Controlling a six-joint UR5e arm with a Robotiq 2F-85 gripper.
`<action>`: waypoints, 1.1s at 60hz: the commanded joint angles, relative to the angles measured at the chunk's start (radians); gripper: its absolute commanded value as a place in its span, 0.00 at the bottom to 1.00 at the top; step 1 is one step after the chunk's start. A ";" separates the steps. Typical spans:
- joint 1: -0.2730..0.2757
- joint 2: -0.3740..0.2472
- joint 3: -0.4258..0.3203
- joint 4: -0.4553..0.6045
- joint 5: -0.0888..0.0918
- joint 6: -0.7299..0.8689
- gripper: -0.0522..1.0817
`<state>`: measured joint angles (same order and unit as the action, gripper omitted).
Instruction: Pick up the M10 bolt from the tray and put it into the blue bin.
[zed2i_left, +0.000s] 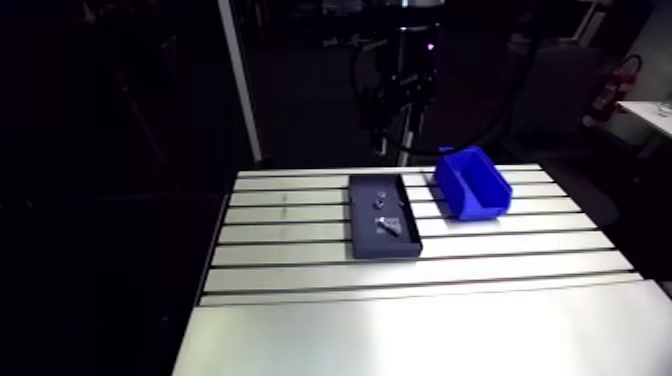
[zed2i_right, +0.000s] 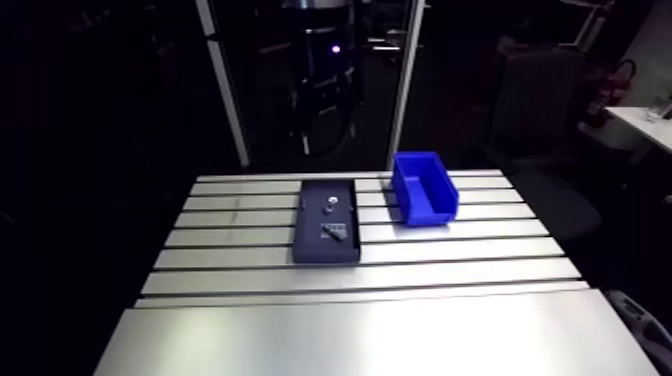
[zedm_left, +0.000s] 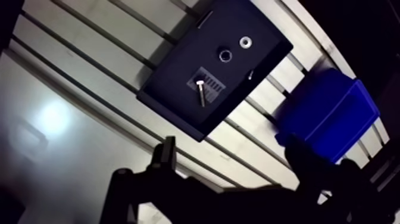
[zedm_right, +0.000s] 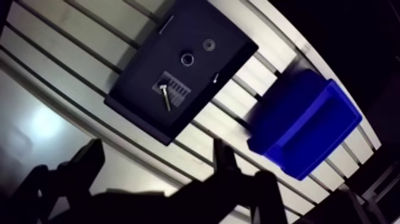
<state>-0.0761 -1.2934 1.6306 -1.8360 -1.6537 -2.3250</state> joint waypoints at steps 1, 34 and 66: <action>-0.020 0.012 0.071 -0.081 -0.001 -0.068 0.06; -0.045 0.039 0.186 -0.227 0.077 -0.175 0.08; -0.045 0.099 0.226 -0.290 0.073 -0.177 0.31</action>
<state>-0.1220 -1.2103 1.8407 -2.0949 -1.5784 -2.5013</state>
